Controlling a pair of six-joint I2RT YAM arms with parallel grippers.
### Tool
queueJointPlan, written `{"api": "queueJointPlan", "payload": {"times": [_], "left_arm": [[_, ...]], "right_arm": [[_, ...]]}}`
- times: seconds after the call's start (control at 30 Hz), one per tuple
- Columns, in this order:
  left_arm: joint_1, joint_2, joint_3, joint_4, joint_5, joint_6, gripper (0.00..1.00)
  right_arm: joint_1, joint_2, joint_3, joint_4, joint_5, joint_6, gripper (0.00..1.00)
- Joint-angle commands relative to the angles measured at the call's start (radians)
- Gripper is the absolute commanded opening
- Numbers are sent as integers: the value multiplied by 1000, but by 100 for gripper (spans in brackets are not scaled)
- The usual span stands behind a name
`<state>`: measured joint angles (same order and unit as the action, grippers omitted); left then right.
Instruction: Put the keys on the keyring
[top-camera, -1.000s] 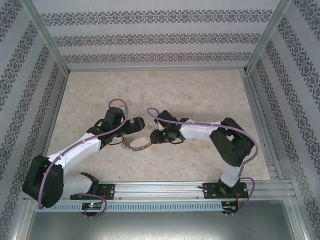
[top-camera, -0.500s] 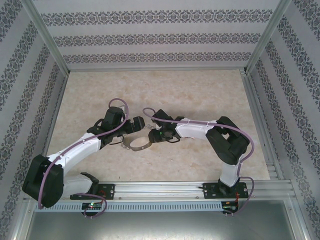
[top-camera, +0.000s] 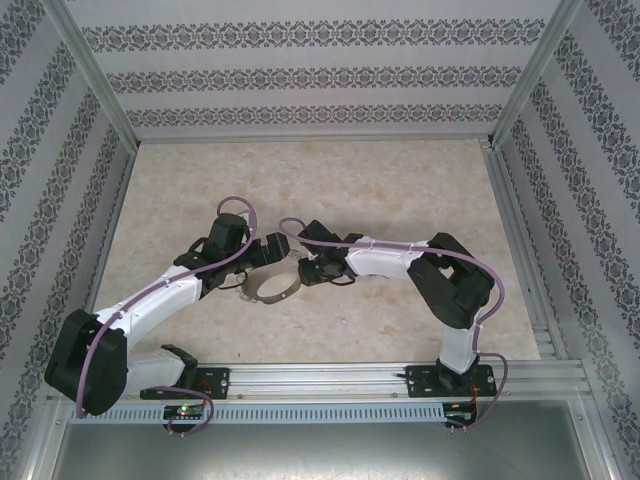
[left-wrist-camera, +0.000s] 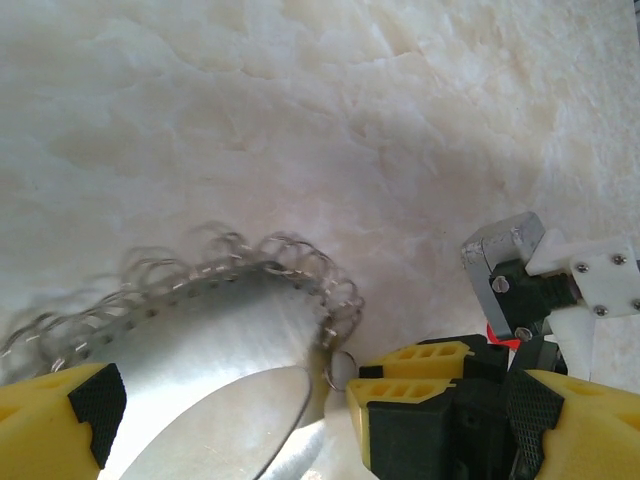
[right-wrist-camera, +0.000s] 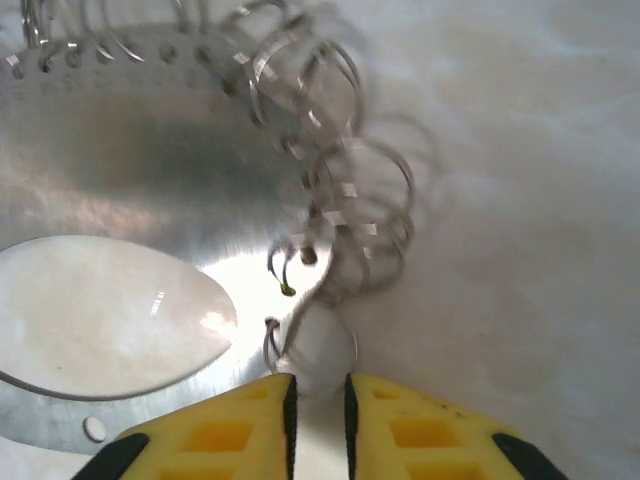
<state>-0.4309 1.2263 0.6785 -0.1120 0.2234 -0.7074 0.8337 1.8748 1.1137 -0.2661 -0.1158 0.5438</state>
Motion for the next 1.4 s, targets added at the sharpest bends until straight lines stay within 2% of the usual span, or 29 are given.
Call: {"api": "queueJointPlan", "payload": {"times": [0.0, 0.17, 0.3, 0.43, 0.53, 0.63, 0.87, 1.37], "left_arm": [[-1, 0, 20, 29, -18, -3, 100], [-2, -3, 19, 26, -16, -1, 100], [-1, -8, 15, 27, -15, 0, 100], [-1, -4, 5, 41, -10, -8, 100], [-1, -2, 8, 44, -10, -11, 100], [-2, 1, 13, 52, -21, -17, 100], [-1, 26, 32, 85, -42, -41, 100], [-1, 16, 39, 64, -54, -22, 100]], "right_arm": [[-11, 8, 17, -14, -60, -41, 22], [-79, -26, 26, -29, -205, -73, 21], [-132, -89, -14, -22, -205, -69, 23], [-181, -127, -72, 63, -259, 50, 31], [-174, -134, -84, 105, -268, 143, 37], [-153, -144, -108, 154, -254, 252, 39], [-141, -153, -241, 408, -258, 541, 38], [-87, -58, -233, 482, -283, 601, 26]]}}
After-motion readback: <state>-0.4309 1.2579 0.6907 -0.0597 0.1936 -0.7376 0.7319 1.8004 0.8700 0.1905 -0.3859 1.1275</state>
